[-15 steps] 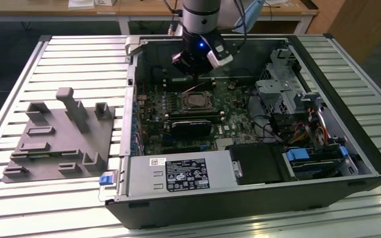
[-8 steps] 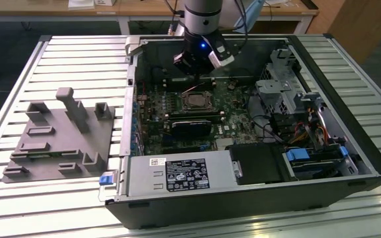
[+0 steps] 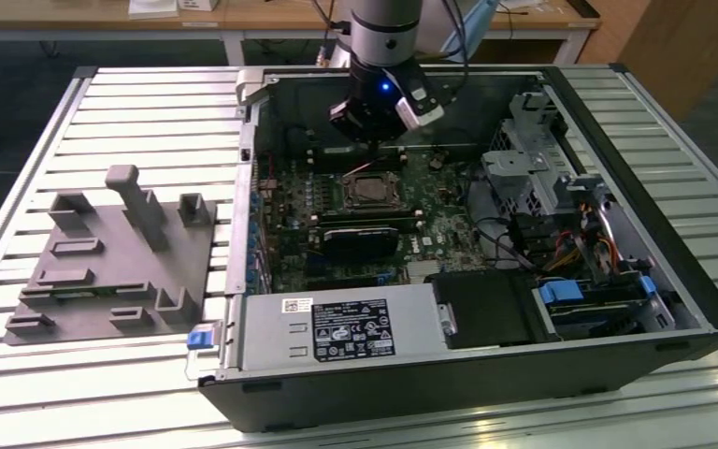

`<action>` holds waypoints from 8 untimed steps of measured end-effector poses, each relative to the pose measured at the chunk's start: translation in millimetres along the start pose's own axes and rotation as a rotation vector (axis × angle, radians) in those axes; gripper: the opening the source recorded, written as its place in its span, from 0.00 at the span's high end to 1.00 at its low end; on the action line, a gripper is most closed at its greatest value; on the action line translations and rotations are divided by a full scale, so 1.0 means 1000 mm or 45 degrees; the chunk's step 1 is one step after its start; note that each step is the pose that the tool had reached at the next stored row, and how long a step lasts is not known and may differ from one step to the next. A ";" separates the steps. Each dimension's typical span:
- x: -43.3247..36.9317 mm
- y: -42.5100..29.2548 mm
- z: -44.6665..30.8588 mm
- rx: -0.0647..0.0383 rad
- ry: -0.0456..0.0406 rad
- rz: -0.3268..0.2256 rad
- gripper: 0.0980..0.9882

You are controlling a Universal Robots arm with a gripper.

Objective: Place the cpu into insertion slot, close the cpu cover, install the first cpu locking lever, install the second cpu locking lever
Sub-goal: 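Install the first cpu locking lever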

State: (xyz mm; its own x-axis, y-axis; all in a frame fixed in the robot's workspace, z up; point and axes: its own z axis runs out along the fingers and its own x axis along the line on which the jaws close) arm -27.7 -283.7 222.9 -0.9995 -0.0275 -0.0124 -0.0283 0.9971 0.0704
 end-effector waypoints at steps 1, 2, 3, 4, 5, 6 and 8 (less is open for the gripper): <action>-0.0005 0.0000 0.0005 0.000 0.000 0.000 0.99; -0.0011 0.0000 0.0010 0.000 0.000 0.000 0.99; -0.0016 -0.0001 0.0015 0.000 0.000 0.000 0.99; -0.0022 -0.0001 0.0021 0.000 0.000 0.000 0.99; -0.0029 -0.0002 0.0027 0.000 0.000 0.000 0.99; -0.0035 -0.0002 0.0033 0.000 0.000 0.000 0.99; -0.0049 -0.0004 0.0046 0.000 0.000 0.000 0.99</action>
State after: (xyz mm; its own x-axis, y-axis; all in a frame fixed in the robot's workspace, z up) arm -22.8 -283.6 218.3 -0.9995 -0.0275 -0.0125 -0.0284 0.9971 0.0703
